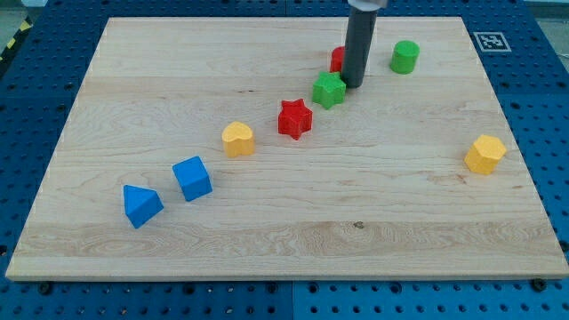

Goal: Move the green circle to the vertical top of the yellow hexagon

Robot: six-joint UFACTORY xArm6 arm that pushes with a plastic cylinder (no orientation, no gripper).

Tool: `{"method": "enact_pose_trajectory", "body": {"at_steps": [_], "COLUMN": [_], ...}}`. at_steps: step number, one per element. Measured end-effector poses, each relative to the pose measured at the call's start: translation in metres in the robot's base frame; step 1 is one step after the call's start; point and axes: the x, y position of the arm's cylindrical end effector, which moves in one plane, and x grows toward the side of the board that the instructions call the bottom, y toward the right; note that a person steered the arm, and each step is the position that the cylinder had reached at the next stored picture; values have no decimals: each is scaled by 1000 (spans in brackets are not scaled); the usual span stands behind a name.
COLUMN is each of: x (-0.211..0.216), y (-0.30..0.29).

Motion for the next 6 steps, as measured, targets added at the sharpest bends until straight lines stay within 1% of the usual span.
{"method": "enact_pose_trajectory", "body": {"at_steps": [1,2,4,5,6], "x": [-29,-38,-24,-46,-60], "y": [40,74,81,97,98]}}
